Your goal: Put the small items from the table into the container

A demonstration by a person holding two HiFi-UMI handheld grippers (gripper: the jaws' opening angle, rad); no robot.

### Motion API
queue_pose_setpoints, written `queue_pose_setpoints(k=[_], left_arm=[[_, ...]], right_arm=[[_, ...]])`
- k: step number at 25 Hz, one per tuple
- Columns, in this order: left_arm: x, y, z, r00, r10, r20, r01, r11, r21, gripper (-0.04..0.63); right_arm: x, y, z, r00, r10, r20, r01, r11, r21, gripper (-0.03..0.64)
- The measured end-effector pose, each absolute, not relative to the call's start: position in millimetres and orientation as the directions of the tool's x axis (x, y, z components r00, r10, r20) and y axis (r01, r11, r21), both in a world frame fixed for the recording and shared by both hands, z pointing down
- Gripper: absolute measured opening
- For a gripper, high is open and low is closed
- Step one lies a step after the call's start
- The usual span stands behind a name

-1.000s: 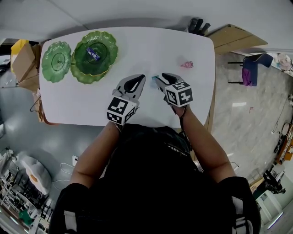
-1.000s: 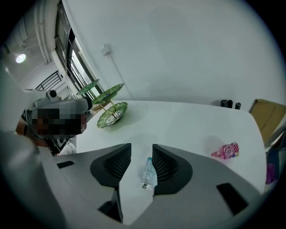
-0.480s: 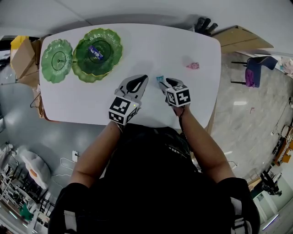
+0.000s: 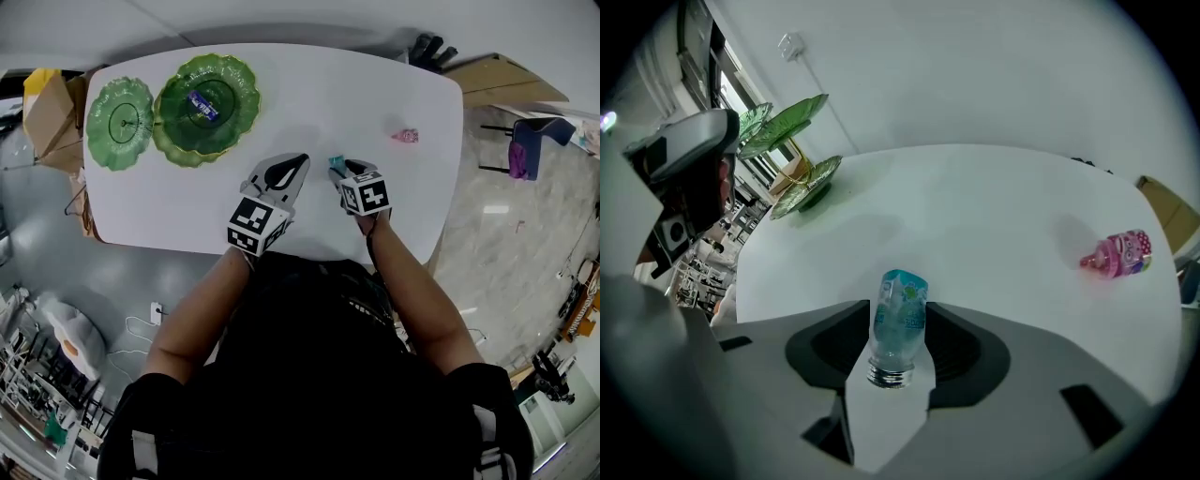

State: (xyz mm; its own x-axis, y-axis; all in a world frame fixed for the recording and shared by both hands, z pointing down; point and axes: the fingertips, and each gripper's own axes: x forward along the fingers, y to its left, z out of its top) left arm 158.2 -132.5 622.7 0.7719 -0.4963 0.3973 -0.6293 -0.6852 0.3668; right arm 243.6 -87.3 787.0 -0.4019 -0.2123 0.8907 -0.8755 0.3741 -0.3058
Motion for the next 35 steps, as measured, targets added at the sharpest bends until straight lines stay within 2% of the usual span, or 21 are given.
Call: queue_pose_setpoints(k=[10,17,25,35], left_arm=[[154,-134,625,0.770,-0.495,0.403,-0.631,-0.683,0.368,0.008],[153,-132,615,0.765,-0.508,0.396,-0.637,-0.687,0.349,0.008],[161,-116,586,0.763,-0.535,0.363,-0.641,-0.700,0.316,0.008],[166,-89,537,0.735,-0.608,0.300,-0.677,-0.679,0.284,0.008]], right_arm=[[244,-86,795,-0.367,-0.204,0.908,-0.876,0.403,-0.263,0.176],[241,-86,774,-0.388,-0.248,0.888,-0.870,0.417,-0.264,0.176],[235,-94,704,-0.451,-0.381,0.807,-0.851,0.456,-0.260,0.176],[237,-89,583,-0.542,-0.564,0.623,-0.815,0.534,-0.224,0.176]])
